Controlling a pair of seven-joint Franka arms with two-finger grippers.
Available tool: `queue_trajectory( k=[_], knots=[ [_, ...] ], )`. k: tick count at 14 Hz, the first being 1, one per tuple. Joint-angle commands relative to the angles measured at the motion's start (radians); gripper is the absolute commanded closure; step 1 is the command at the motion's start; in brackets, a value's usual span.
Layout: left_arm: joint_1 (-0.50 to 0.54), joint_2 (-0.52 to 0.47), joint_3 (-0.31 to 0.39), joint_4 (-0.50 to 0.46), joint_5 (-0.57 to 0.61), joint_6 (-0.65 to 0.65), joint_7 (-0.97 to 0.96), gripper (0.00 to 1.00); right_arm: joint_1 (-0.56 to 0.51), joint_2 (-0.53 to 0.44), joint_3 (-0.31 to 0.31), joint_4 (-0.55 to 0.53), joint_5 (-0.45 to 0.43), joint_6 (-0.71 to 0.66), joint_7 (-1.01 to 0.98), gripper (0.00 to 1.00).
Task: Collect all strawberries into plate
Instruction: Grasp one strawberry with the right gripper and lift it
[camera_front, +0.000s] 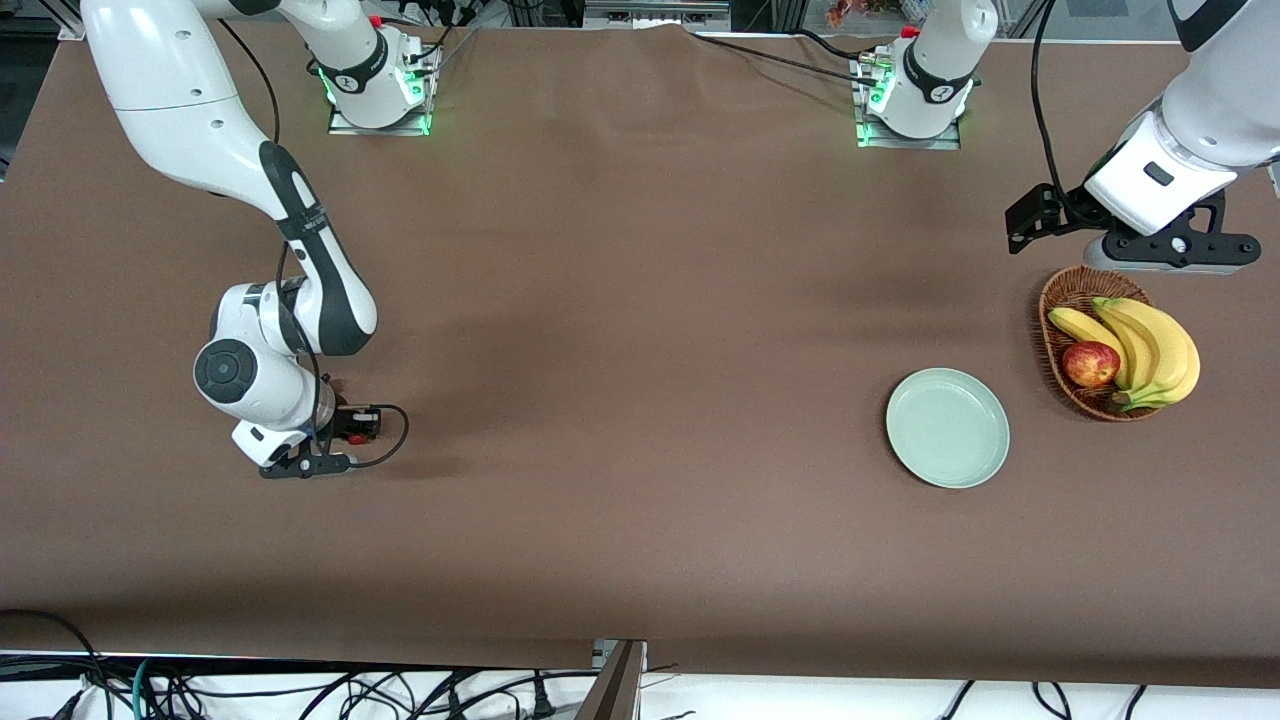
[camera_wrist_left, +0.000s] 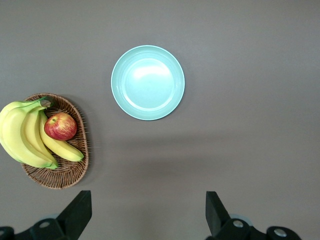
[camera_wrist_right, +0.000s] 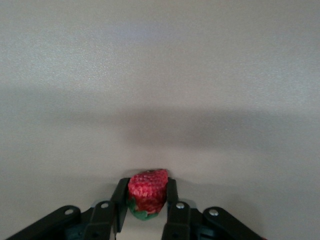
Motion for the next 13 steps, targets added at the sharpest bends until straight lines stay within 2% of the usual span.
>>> queue_trajectory(
  k=[1,2,4,6,7,10,13],
  knots=[
    [0.001,0.009,0.001,0.028,-0.012,-0.022,0.021,0.0,0.002,-0.022,0.008,-0.016,0.0,-0.005,0.005,0.92],
    [0.001,0.009,0.001,0.028,-0.012,-0.022,0.021,0.0,0.01,-0.025,0.022,-0.008,0.002,-0.025,0.012,0.92],
    [0.001,0.009,0.0,0.028,-0.012,-0.022,0.019,0.0,0.016,-0.04,0.089,-0.004,0.005,-0.032,0.09,0.91],
    [0.001,0.009,0.0,0.028,-0.012,-0.022,0.019,0.0,0.043,-0.04,0.179,0.035,0.003,-0.032,0.336,0.91],
    [0.001,0.009,0.0,0.028,-0.012,-0.022,0.019,0.0,0.08,-0.031,0.201,0.061,0.002,-0.029,0.457,0.91],
    [-0.001,0.009,-0.002,0.028,-0.015,-0.022,0.011,0.0,0.271,0.051,0.197,0.172,-0.007,-0.017,0.76,0.91],
    [-0.001,0.009,-0.005,0.028,-0.015,-0.022,0.013,0.0,0.381,0.133,0.197,0.266,-0.009,0.023,0.879,0.91]
  ],
)
